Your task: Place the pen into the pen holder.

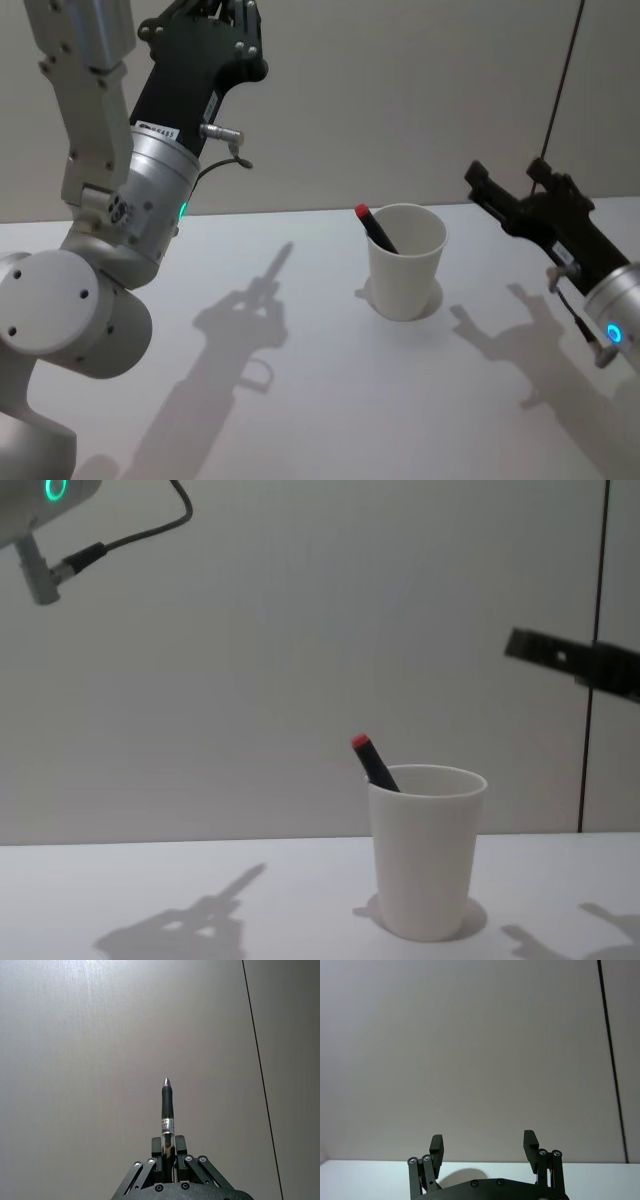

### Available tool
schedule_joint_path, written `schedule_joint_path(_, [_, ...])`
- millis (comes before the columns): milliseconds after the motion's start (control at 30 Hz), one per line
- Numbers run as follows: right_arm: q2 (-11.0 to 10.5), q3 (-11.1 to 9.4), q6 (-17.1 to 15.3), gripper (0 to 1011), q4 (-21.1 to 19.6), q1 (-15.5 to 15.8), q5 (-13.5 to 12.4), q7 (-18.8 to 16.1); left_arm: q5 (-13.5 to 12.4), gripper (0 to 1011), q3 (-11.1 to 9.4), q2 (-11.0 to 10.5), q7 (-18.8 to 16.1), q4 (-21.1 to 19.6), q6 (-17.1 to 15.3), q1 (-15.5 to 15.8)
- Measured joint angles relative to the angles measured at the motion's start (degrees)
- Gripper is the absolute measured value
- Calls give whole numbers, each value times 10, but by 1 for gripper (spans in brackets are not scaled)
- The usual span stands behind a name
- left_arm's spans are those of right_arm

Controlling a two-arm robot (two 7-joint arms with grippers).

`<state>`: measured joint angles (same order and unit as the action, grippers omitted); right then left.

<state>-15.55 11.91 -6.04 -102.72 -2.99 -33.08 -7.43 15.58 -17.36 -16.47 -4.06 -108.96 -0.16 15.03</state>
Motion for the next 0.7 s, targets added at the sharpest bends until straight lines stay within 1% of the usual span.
schedule_joint_path(33, [3, 0, -4, 1001, -2, -3, -12, -2, 0, 159, 0, 0, 0, 0, 0, 0])
schedule_joint_path(67, [4, -1, -6, 1001, -2, -5, -18, -3, 0, 159, 0, 0, 0, 0, 1, 1])
schedule_joint_path(100, [7, -1, -11, 1001, -4, -8, -32, -6, 0, 158, 0, 1, 1, 0, 1, 1])
schedule_joint_path(200, [12, -2, -18, 1001, -6, -15, -50, -9, 0, 159, 1, 1, 2, 0, 1, 2])
schedule_joint_path(233, [14, -2, -23, 1001, -7, -18, -64, -11, 0, 159, 1, 1, 2, 0, 1, 3])
schedule_joint_path(300, [17, -2, -27, 1001, -9, -22, -74, -13, -1, 159, 1, 2, 3, 0, 2, 3])
schedule_joint_path(333, [21, -3, -32, 1001, -10, -27, -89, -14, -1, 158, 1, 2, 3, 1, 2, 3])
schedule_joint_path(467, [29, -3, -44, 1001, -13, -37, -122, -17, 0, 158, 2, 2, 8, 1, 2, 4])
schedule_joint_path(533, [32, -4, -49, 1001, -14, -41, -137, -19, 1, 158, 2, 2, 12, 2, 2, 4])
schedule_joint_path(567, [35, -4, -51, 1001, -15, -45, -149, -20, 2, 158, 2, 2, 19, 4, 3, 5])
schedule_joint_path(600, [35, -4, -51, 1001, -15, -45, -149, -20, 2, 158, 2, 2, 22, 4, 3, 5])
schedule_joint_path(633, [37, -4, -53, 1001, -15, -47, -159, -21, 3, 159, 2, 2, 26, 5, 4, 5])
schedule_joint_path(700, [41, -3, -54, 1001, -15, -50, -170, -22, 5, 159, 3, 1, 36, 7, 5, 6])
